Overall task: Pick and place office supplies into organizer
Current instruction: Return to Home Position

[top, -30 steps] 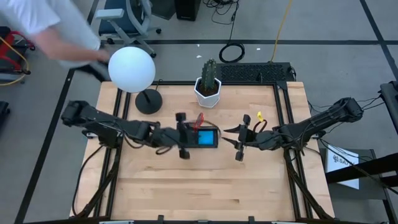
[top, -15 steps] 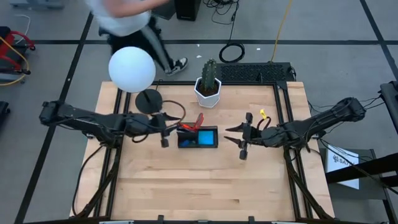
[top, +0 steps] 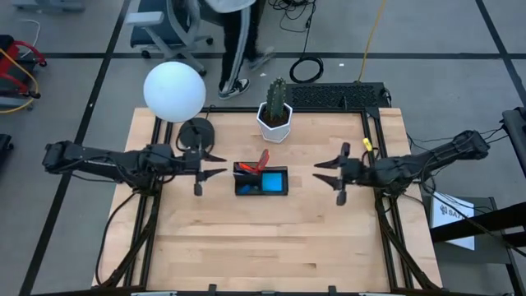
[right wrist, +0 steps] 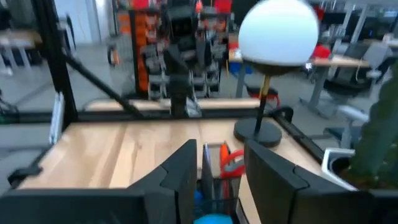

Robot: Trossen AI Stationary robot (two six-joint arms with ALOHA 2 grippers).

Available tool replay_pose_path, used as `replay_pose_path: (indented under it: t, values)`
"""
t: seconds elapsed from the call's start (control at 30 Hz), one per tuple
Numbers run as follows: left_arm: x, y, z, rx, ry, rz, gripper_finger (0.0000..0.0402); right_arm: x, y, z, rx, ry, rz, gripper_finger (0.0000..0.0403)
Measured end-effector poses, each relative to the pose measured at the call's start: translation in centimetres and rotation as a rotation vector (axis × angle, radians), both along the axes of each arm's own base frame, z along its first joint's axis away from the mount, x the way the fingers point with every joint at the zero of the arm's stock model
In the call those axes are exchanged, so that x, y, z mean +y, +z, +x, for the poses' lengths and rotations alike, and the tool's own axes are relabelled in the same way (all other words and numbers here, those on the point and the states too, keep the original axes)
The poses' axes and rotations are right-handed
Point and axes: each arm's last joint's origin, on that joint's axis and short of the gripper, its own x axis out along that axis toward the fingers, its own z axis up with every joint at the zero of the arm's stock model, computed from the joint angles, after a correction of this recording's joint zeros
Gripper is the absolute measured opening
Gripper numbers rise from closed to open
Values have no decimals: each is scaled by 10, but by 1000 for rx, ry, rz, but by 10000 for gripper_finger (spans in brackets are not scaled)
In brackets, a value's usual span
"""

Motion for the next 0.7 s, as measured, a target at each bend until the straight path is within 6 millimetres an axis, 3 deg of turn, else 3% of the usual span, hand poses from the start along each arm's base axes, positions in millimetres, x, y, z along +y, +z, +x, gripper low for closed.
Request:
replay_pose_path:
  t: [0.33,0.7]
  values:
    - [8,-9,-20,-50,46,-5,129,-16,-10,-44,-130,3,27,123]
    - [14,-15,-29,-62,88,-16,129,-22,-18,-60,-176,-103,19,125]
